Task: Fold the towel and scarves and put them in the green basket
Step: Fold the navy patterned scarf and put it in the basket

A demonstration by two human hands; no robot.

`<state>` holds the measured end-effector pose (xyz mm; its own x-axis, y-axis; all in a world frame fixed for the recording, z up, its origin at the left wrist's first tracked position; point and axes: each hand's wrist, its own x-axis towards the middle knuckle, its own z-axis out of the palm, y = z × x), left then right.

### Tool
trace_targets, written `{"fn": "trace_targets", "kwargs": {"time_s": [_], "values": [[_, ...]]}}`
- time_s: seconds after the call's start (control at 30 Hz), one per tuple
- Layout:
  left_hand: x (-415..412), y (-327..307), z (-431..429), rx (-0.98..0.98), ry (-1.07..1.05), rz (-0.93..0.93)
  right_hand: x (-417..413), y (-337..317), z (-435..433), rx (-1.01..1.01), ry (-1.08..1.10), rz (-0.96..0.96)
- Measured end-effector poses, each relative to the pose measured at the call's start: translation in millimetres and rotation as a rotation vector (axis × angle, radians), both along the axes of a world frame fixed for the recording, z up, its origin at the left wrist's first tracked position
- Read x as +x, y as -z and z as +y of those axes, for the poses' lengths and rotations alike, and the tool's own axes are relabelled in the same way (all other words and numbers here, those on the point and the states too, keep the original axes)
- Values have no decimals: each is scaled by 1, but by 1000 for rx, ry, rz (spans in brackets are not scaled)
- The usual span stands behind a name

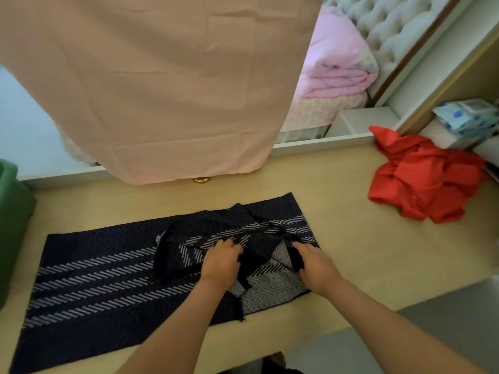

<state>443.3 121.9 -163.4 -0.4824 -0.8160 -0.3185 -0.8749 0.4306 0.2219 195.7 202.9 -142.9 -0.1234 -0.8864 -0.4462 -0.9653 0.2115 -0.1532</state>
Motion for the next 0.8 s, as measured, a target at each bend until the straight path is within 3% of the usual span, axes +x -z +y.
{"fn": "trace_targets", "kwargs": {"time_s": [0.17,0.33,0.5,0.6,0.8], "values": [[12,4,11,-31,-200,153,-19,11,5,-44,-106,67],[0,-9,28,-107,-125,228,-21,10,2,-85,-138,66],[-52,-3,37,-1,-185,32,-25,18,15,-79,-169,20],[-52,7,42,-36,-262,21,-33,25,21,-92,-188,31],[-29,-1,48,-124,-414,292,-33,24,19,-115,-181,101]]}}
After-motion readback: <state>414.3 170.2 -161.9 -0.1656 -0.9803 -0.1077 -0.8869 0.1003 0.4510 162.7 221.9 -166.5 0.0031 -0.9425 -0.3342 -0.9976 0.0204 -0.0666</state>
